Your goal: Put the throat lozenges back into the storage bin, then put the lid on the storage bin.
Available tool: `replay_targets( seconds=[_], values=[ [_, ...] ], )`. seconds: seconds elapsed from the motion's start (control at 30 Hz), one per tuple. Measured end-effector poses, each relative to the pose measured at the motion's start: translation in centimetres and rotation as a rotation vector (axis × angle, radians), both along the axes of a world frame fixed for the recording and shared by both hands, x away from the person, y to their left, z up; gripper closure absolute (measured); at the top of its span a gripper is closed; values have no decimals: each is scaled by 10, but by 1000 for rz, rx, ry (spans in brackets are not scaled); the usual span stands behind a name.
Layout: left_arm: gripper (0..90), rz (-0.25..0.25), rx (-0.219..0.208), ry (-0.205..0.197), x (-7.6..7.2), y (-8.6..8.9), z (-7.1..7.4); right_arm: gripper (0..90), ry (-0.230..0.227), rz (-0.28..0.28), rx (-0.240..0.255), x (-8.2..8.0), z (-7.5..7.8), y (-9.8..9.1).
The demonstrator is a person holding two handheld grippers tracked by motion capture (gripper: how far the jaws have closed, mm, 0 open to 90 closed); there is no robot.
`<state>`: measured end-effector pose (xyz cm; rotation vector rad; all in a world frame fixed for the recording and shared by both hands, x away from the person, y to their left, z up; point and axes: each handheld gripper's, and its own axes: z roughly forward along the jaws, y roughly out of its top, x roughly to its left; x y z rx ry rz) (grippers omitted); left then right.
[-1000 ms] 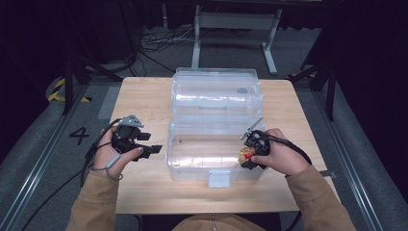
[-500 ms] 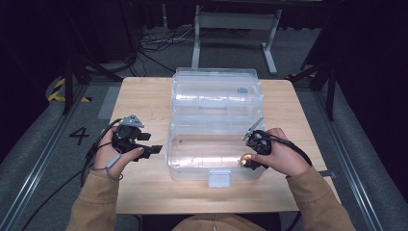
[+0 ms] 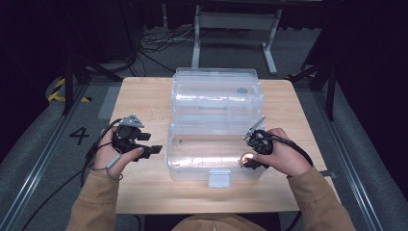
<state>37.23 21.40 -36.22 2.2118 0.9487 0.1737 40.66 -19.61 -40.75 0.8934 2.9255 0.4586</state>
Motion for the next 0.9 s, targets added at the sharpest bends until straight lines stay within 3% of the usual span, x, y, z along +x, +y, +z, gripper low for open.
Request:
replay_targets(
  seconds=[0.27, 0.57, 0.7, 0.9],
  values=[
    [346, -11, 6, 2, 1, -3, -2, 217, -25, -4, 72, -5, 12, -9],
    [347, -15, -2, 1, 1, -3, -1, 297, -78, -7, 184, -13, 34, -23],
    [347, -21, -6, 0, 2, -6, -1, 304, -119, -1, 251, -17, 45, -29],
    [349, -31, -9, 1, 2, -8, -2, 297, -165, 16, 298, -17, 56, -36]
  ],
)
